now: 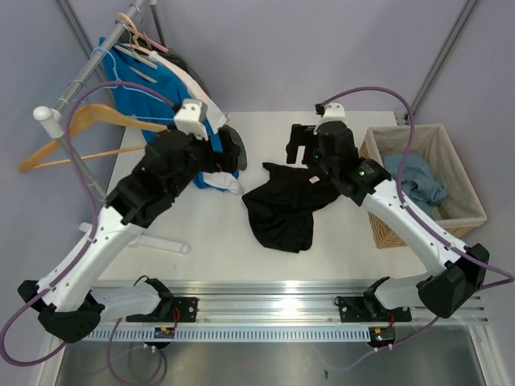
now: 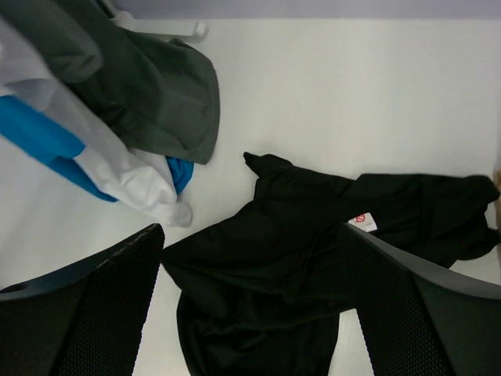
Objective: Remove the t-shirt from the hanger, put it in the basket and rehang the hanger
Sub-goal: Place the hanger at the clothesline, then pick up the T-shirt from the center of the board.
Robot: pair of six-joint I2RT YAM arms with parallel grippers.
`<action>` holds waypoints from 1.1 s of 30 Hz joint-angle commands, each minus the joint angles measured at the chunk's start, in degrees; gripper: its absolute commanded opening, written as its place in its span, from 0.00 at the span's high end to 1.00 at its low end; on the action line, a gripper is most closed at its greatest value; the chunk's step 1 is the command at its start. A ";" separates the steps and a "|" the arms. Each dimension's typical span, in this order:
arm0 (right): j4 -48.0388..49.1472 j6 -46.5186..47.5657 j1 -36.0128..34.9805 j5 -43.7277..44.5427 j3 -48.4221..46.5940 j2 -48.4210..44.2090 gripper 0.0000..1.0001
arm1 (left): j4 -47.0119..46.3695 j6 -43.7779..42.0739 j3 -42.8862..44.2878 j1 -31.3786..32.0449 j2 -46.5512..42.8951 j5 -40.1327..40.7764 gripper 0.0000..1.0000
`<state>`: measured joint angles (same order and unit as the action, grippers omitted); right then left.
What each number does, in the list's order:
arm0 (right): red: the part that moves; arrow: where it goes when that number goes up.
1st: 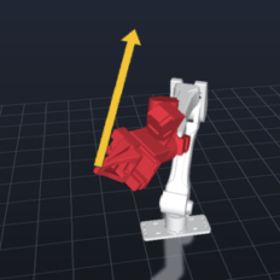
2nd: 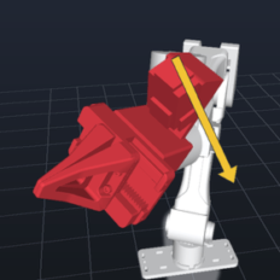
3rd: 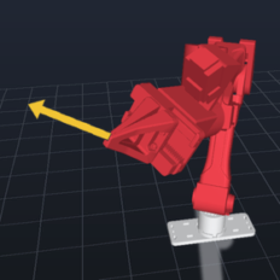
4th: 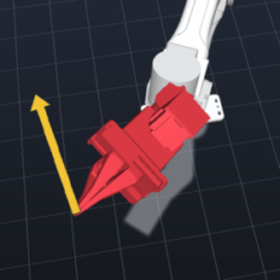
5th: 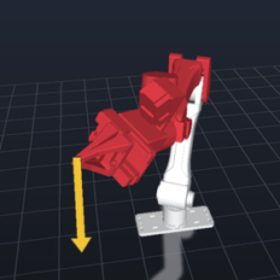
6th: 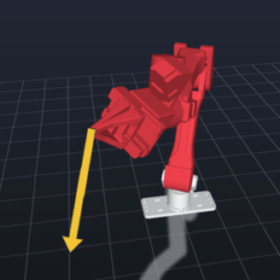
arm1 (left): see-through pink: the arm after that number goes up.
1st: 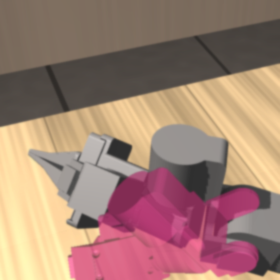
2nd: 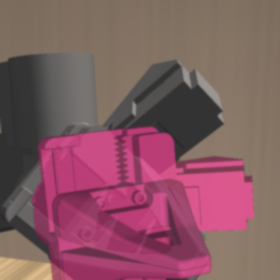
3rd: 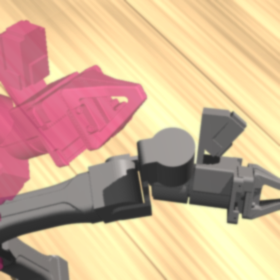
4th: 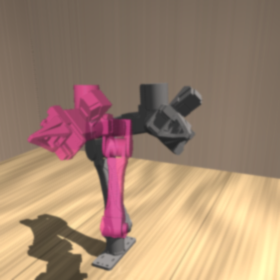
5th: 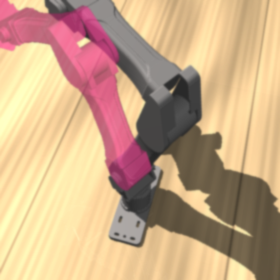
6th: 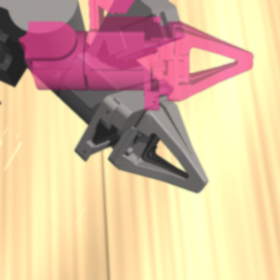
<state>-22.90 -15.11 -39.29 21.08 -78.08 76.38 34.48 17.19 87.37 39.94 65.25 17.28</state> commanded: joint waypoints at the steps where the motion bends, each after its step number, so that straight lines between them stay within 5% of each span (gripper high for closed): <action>1: -0.84 -9.66 8.34 -14.73 3.80 1.75 0.00 | -10.56 0.82 -10.94 2.33 -2.84 -5.15 0.01; 7: -0.58 -14.40 9.14 -16.15 6.27 10.09 0.01 | -26.19 3.64 -30.03 4.70 -8.03 -5.76 0.01; 16: 7.42 -19.07 8.71 -17.93 9.18 25.04 0.00 | -34.20 3.99 -43.68 5.67 -13.22 -9.01 0.01; 29: 4.96 -19.08 3.61 -10.97 5.05 37.61 0.07 | -35.53 0.65 -47.64 5.76 -13.92 -3.66 0.01; 32: 4.79 -18.90 3.87 -10.98 4.61 38.66 0.21 | -35.97 0.56 -49.57 5.67 -18.13 -0.06 0.01; 33: 4.35 -18.99 3.87 -10.89 3.74 39.02 0.40 | -36.15 0.56 -50.10 5.76 -20.15 1.95 0.01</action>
<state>-18.22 -32.29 -35.14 10.35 -72.97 111.90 2.90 18.65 38.24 45.41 49.80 13.54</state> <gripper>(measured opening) 0.761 0.987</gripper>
